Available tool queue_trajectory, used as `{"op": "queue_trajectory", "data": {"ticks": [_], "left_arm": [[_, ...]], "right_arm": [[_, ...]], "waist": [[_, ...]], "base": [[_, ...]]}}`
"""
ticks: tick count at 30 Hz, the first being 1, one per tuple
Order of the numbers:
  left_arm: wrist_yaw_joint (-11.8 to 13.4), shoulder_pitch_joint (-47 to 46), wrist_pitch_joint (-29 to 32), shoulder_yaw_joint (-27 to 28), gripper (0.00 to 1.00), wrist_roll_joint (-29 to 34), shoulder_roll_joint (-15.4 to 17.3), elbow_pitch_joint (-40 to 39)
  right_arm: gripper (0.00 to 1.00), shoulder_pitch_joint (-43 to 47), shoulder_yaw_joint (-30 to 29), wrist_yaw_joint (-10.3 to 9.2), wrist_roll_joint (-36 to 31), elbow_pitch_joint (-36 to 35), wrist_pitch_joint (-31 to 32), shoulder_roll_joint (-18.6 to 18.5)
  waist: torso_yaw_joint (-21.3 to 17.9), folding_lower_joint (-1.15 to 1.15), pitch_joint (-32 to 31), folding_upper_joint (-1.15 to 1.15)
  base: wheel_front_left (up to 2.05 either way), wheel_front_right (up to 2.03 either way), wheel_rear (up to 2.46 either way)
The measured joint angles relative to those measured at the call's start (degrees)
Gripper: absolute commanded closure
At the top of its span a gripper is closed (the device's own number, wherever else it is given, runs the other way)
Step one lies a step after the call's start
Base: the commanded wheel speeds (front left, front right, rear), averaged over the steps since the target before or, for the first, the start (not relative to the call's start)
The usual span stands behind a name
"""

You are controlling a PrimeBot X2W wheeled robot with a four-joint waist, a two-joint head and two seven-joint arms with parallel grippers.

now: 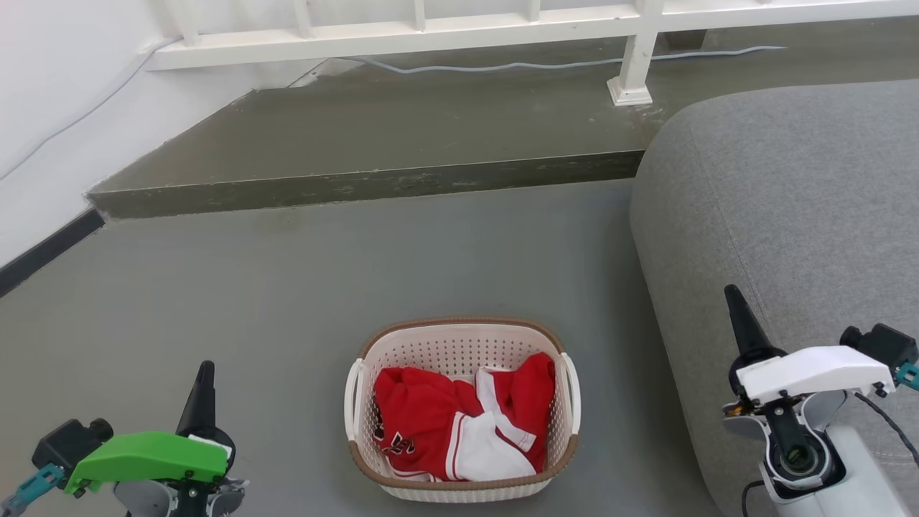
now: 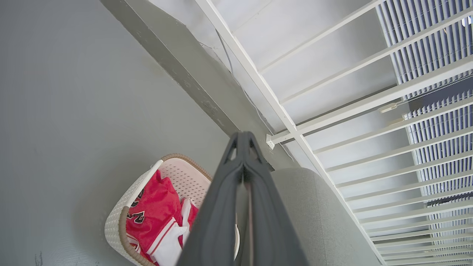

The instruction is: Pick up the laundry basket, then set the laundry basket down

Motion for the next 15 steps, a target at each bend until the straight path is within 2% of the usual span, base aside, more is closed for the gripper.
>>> {"op": "queue_trajectory", "data": {"ticks": [15], "left_arm": [[-0.1, 0.0, 2.5, 1.6, 1.00, -8.1, 0.0, -0.5]], "right_arm": [[1.00, 0.1, -3.7, 0.75, 9.2, -0.4, 2.4, 0.6]], "waist": [[0.4, 0.00, -0.3, 0.00]], "base": [[0.00, 0.00, 0.00]]}}
